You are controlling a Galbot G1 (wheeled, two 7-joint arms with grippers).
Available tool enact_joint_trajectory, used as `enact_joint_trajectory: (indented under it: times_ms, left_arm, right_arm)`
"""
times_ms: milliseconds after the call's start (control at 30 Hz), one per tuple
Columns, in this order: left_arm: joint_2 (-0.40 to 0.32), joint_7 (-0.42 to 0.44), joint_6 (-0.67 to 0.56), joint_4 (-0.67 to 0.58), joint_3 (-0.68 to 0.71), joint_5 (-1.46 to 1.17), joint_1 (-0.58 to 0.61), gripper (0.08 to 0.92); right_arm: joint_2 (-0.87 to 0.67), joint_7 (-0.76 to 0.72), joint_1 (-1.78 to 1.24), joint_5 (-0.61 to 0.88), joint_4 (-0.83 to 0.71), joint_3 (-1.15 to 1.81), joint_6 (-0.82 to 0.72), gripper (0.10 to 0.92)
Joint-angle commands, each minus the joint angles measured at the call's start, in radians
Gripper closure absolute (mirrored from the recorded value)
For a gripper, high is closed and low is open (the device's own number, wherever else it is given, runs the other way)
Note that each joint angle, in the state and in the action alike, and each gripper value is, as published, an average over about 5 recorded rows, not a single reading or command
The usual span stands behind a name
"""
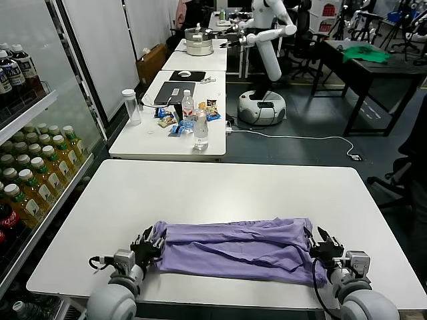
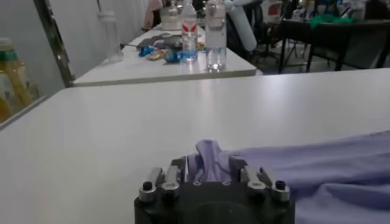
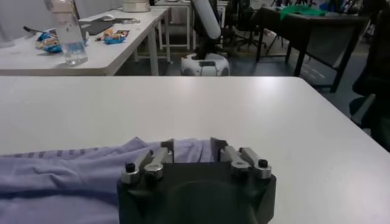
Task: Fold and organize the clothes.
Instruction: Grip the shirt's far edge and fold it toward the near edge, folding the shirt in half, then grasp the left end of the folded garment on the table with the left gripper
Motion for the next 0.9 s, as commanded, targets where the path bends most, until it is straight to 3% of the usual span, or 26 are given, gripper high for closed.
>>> enact_joint_trajectory:
  times_ms: [33,200,300,633,900]
  left_arm:
    - [-0.189,-0.089,-0.010,0.008,0.045,0.172,0.077,0.366]
    - [-0.224,-0.107,-0.006,0.031,0.053,0.187,0.077,0.235]
    - [-0.229,-0.114,-0.003,0.046,0.046,0.183,0.077,0.242]
    - [-0.204,-0.109,-0.022,0.044,-0.024,0.076,0.072,0.523]
    - [-0.053,-0.087,-0.057,-0.025,-0.249,-0.081,0.057,0.739]
  right_arm:
    - [0.009,-0.001,-0.041,-0.027,0.020,0.006,0.005,0.391]
    - [0.004,-0.002,-0.041,-0.023,0.020,0.006,0.007,0.253]
    - [-0.002,-0.001,-0.037,-0.015,0.019,0.008,0.008,0.212]
    - [-0.011,0.002,-0.026,0.005,0.011,0.008,0.012,0.203]
    - [-0.016,0.005,-0.024,0.016,0.012,0.013,0.021,0.203]
